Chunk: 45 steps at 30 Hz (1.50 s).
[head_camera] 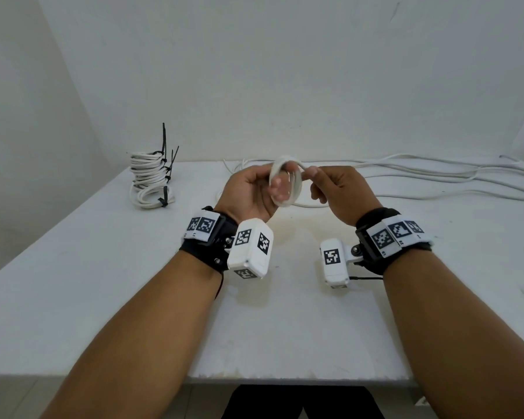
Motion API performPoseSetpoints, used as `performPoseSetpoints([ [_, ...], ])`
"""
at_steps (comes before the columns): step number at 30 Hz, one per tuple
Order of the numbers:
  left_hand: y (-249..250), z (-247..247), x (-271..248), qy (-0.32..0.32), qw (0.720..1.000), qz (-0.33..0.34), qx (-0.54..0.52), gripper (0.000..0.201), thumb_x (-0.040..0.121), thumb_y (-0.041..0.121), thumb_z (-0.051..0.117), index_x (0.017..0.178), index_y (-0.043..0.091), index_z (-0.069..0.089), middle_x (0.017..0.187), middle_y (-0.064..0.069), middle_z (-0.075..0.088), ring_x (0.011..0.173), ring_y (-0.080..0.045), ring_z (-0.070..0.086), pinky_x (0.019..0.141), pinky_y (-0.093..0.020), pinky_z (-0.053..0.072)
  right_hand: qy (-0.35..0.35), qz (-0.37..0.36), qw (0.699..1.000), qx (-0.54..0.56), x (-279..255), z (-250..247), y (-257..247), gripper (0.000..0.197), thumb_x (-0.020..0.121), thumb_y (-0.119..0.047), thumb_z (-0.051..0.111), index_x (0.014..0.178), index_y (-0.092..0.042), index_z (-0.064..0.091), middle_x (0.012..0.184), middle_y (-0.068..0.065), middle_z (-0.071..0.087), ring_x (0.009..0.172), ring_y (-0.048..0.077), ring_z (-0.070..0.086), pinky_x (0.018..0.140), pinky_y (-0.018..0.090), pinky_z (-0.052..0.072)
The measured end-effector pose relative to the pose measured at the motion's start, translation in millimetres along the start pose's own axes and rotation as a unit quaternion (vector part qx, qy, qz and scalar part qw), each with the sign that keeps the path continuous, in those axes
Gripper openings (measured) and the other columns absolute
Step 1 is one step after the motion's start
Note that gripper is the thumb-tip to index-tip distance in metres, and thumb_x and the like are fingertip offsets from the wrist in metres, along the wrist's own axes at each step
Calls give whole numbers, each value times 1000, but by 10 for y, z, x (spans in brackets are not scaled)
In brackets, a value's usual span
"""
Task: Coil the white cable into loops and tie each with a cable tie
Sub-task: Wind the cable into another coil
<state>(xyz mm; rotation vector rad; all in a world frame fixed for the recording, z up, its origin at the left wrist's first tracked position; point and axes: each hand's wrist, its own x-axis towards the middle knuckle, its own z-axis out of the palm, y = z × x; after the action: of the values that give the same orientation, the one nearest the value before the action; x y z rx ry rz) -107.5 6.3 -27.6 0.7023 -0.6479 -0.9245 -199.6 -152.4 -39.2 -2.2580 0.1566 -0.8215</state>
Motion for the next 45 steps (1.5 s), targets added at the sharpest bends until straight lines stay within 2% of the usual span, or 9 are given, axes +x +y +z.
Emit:
performPoseSetpoints([
  [4, -2, -34, 51, -27, 996, 25, -84, 36, 89, 10, 40, 101, -13, 65, 69, -3, 52, 56, -11, 48, 57, -22, 45, -48, 27, 998, 7, 0, 40, -63, 52, 103, -42, 41, 57, -45, 64, 52, -8, 57, 43, 3, 44, 48, 12, 37],
  [7, -29, -35, 78, -16, 991, 37, -125, 36, 92, 8, 40, 107, -16, 61, 78, -6, 60, 63, -12, 59, 63, -25, 53, -91, 47, 995, -12, 5, 73, -121, 56, 104, -42, 40, 53, -37, 63, 49, -8, 55, 41, 3, 44, 51, 17, 41],
  [16, -82, -205, 259, 214, 960, 179, 6, 28, 100, 1, 36, 90, -6, 61, 85, -12, 72, 78, -18, 66, 74, -23, 55, -289, 86, 945, -127, -73, 169, -212, 32, 101, -37, 47, 129, -27, 60, 67, -3, 60, 57, 10, 52, 59, 22, 43],
  [23, -163, -217, 181, 190, 806, 97, 552, 28, 96, 4, 34, 89, 2, 61, 82, 3, 67, 69, -4, 63, 62, -8, 46, -250, 10, 950, -188, -89, 148, -220, 21, 94, -30, 59, 106, -22, 75, 85, 1, 69, 69, 12, 57, 63, 24, 44],
  [26, -137, -188, 109, 102, 743, -31, 661, 29, 92, 0, 40, 71, 6, 58, 72, -4, 63, 69, -21, 58, 58, -13, 40, -155, -4, 980, -122, -74, 88, -181, 5, 79, -26, 76, 81, -21, 77, 72, -4, 69, 64, 10, 58, 60, 24, 43],
  [30, -154, -161, 35, 69, 853, -126, 502, 30, 92, 2, 38, 91, -9, 66, 69, -12, 64, 57, -18, 54, 54, -17, 45, -72, 5, 996, -50, -42, -3, -99, 21, 67, -32, 87, 68, -20, 70, 67, -3, 69, 65, 14, 61, 61, 28, 47],
  [36, -105, -97, 4, 54, 952, -54, 295, 45, 87, 10, 33, 64, 5, 71, 48, -4, 45, 52, -18, 38, 57, -24, 38, 14, -4, 998, 53, -15, -55, -40, 5, 83, -26, 77, 82, -22, 79, 68, -7, 71, 60, 0, 59, 61, 14, 44],
  [41, -60, -68, 65, 13, 991, -20, 134, 49, 94, 31, 37, 79, -4, 67, 47, -1, 46, 43, -11, 40, 47, -19, 37, 13, 36, 999, 24, -21, -55, 40, 25, 96, -35, 60, 76, -29, 74, 60, -5, 61, 50, 1, 47, 56, 15, 38],
  [45, -84, -57, 102, 38, 996, 46, 63, 42, 101, 27, 39, 93, -7, 62, 60, -1, 58, 54, -10, 52, 59, -18, 48, -59, 54, 997, -24, -26, 24, -38, 37, 101, -29, 50, 74, -9, 64, 59, -5, 54, 46, 4, 42, 49, 14, 35],
])
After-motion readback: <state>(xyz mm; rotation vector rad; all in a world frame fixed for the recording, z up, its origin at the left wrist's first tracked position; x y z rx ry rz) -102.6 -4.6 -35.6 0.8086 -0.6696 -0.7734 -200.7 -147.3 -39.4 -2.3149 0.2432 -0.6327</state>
